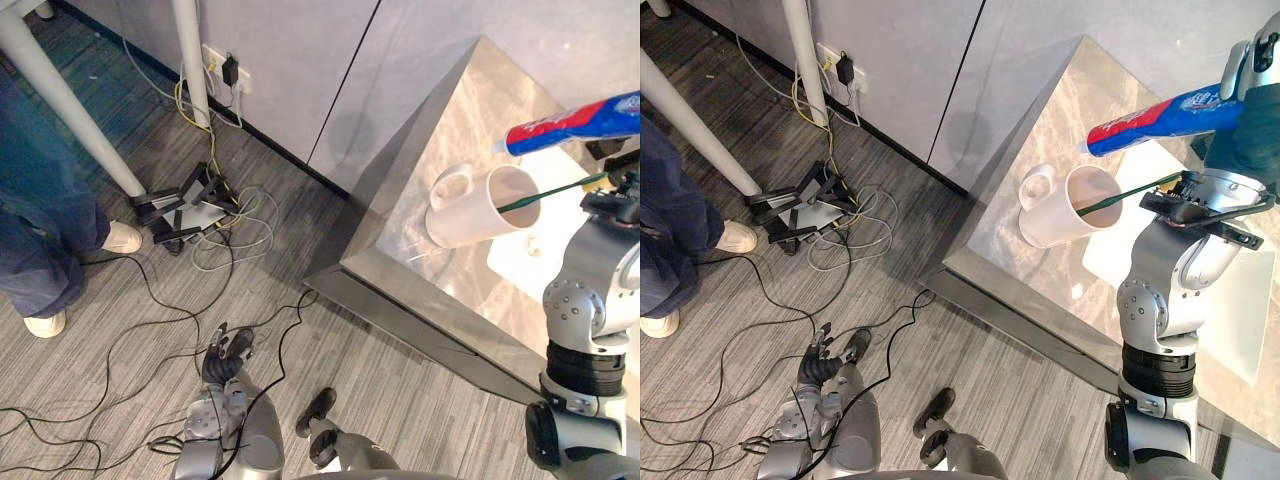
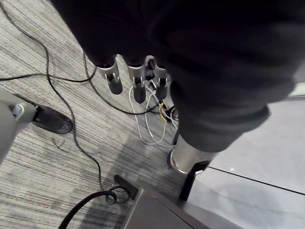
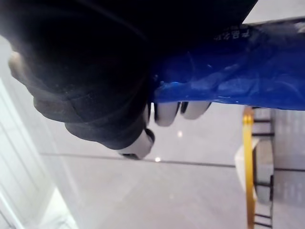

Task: Organize washtable

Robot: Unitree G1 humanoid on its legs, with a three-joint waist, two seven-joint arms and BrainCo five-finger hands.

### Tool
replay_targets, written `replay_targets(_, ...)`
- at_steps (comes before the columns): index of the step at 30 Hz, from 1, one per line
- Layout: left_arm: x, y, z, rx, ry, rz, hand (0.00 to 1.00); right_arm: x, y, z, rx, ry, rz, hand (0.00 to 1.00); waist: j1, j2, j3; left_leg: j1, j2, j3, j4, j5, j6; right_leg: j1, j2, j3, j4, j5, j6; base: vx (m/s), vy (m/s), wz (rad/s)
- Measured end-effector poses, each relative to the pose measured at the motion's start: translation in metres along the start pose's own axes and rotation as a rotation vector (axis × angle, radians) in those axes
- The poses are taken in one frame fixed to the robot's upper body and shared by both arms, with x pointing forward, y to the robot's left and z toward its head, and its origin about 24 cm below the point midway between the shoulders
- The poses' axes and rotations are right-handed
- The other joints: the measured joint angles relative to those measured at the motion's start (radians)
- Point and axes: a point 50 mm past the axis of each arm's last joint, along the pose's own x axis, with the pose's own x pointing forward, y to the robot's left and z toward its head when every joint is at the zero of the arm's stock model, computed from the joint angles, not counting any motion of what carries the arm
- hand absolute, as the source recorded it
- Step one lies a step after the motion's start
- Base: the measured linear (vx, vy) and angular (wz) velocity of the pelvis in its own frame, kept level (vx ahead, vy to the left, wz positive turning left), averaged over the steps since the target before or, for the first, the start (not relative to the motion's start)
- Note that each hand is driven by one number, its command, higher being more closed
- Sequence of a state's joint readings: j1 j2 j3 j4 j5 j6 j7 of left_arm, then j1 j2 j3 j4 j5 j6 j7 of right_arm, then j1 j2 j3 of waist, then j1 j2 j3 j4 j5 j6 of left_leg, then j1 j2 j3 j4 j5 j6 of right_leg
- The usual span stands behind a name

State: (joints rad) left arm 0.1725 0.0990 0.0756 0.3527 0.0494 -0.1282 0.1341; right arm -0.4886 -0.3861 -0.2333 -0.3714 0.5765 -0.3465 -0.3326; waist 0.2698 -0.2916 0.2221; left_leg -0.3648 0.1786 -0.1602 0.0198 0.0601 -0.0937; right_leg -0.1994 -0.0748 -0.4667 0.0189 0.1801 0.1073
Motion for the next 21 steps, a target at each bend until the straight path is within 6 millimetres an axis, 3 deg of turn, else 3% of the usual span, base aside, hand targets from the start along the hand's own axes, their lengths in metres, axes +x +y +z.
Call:
replay_targets(6,0.001,-0.003,0.004,-0.006,-0.014,-0.005,0.0,-0.004,0.001,0.001,0.016,0.0,-0.008,1.0,0.018,0.009,0.006,0.002,0.016,0.014,0.033,-0.03,-0.006,0.0,0.006,0.001,0.015,0.0,0.0,0.05,0.013,-0.09)
replay_targets(13,0.005,-0.008,0.01,-0.021,-0.034,-0.013,0.0,-0.004,0.004,0.004,0.024,-0.014,0.008,1.0,0.019,0.015,0.003,0.029,0.015,0.011,0.033,-0.036,-0.007,0.024,0.003,0.0,0.022,0.0,0.0,0.05,0.022,0.02)
replay_targets(17,0.004,-0.009,0.008,-0.022,-0.026,-0.014,0.0,-0.003,0.005,0.006,0.017,-0.023,0.02,1.0,0.019,0.04,-0.017,0.05,0.011,0.009,0.033,-0.04,-0.004,0.046,0.003,-0.001,0.022,0.0,0.0,0.02,0.028,0.05)
replay_targets(18,0.004,-0.009,0.004,-0.022,-0.006,-0.016,0.0,-0.003,0.006,0.006,0.007,-0.026,0.025,1.0,0.018,0.059,-0.03,0.059,0.004,0.002,0.032,-0.04,-0.004,0.061,0.003,-0.002,0.018,-0.001,0.0,0.0,0.026,0.11)
replay_targets(21,0.001,-0.011,-0.005,-0.024,0.029,-0.018,0.0,-0.003,0.006,0.006,-0.002,-0.029,0.03,1.0,0.017,0.071,-0.062,0.067,-0.007,-0.004,0.03,-0.04,-0.004,0.075,0.0,-0.005,0.014,-0.02,-0.001,0.02,0.006,0.12)
